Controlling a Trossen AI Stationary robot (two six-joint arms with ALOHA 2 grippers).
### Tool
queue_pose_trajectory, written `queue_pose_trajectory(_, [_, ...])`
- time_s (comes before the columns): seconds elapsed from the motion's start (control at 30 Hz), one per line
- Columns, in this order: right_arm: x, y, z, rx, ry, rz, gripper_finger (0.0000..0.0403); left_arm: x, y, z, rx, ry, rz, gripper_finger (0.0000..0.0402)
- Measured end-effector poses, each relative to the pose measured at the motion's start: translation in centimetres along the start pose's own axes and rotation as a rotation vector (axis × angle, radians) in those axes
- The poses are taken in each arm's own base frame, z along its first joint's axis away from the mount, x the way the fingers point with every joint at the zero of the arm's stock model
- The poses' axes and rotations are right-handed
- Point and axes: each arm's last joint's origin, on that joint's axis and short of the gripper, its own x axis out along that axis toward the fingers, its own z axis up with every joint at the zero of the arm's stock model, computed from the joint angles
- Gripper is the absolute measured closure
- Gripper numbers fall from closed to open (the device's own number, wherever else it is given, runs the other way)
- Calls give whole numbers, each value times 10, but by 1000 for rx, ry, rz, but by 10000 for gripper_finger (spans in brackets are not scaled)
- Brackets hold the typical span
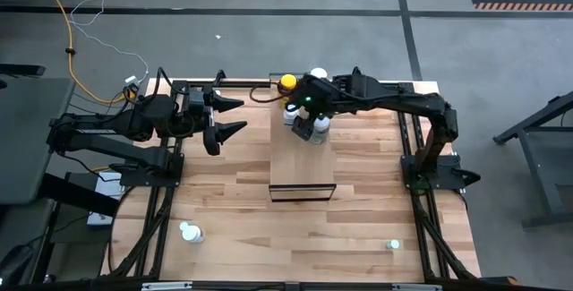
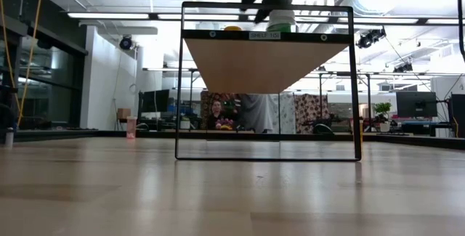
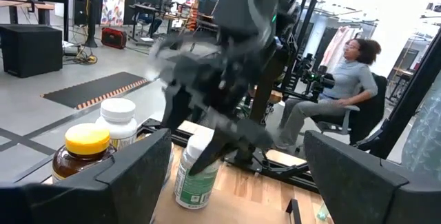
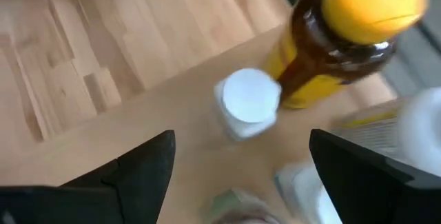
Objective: Pick and place medicine bottles onto shelf by color
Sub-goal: Put the orange pill bottle on the shelf
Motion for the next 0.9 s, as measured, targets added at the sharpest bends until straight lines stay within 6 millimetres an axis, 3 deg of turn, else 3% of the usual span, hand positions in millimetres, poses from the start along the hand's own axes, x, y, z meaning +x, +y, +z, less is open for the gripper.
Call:
queue_pose_trajectory(0.17, [-41, -7, -9, -24, -101, -74, 77, 0, 0, 0, 1, -1, 16, 80])
queue_pose_trajectory(0.33, [-81, -13, -49, 21, -253, -63, 77, 0, 1, 0, 1, -6, 34, 80])
queue_pose_trajectory(0.47, [-94, -21, -95, 142, -386, 23, 77, 0, 1, 0, 0, -8, 43, 80])
queue_pose_trajectory(0.6, [-101, -27, -127, 249, -556, 198, 77, 0, 1, 0, 0, -9, 43, 80])
queue_pose_trajectory(0.73, [-107, -32, -143, 358, -736, 390, 77, 0, 1, 0, 0, -9, 43, 80])
queue_pose_trajectory(0.9, [-112, -34, -150, 370, -916, 531, 77, 0, 1, 0, 0, -10, 43, 80])
